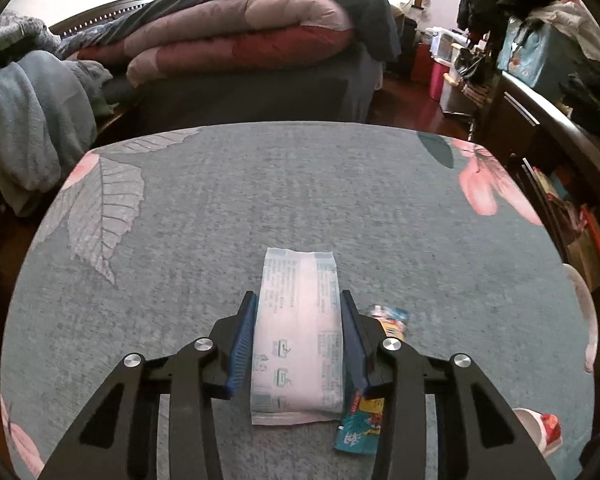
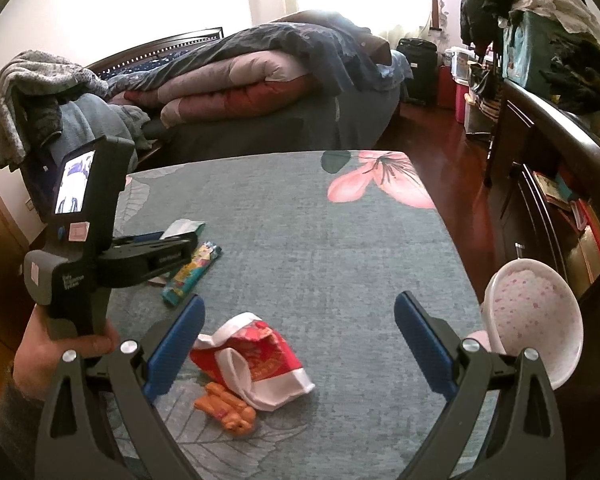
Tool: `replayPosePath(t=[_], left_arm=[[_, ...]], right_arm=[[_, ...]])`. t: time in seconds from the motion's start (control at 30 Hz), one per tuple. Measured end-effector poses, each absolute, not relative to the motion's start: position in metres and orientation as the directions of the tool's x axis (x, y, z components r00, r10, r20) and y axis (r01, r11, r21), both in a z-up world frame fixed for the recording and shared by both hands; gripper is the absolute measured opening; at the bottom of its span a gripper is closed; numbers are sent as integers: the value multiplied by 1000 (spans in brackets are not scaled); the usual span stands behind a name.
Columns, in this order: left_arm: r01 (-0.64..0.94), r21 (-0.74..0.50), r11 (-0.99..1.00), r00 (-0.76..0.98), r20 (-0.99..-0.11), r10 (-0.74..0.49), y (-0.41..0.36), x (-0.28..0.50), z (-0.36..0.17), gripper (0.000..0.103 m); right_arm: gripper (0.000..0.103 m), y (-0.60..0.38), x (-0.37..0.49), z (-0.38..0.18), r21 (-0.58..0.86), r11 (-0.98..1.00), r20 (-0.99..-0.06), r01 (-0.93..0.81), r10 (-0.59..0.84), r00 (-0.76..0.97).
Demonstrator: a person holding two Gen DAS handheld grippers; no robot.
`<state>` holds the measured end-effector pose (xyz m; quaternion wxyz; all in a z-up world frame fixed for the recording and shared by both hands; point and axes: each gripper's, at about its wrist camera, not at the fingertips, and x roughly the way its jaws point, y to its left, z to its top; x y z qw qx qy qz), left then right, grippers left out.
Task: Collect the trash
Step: 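Grasp the white tissue packet with left tool while right tool grasps snack stick, then carry packet and snack stick to the wastebasket and open both tools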
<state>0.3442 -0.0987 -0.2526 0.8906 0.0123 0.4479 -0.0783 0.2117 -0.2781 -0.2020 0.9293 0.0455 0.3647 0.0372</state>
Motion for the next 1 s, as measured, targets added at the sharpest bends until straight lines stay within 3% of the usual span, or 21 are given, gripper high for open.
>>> replayPosePath(t=[0.3, 0.7, 1.0], left_arm=[[49, -127, 991, 668, -733, -127, -40, 325, -218, 41], [-17, -145, 989, 693, -715, -93, 25, 314, -212, 42], [-32, -181, 983, 688, -717, -110, 45, 316, -219, 42]], right_arm=[[96, -234, 234, -197, 107, 986, -672, -130, 168, 721], [94, -155, 295, -240, 45, 983, -771, -179, 148, 619], [58, -137, 311, -259, 12, 984, -807, -179, 115, 579]])
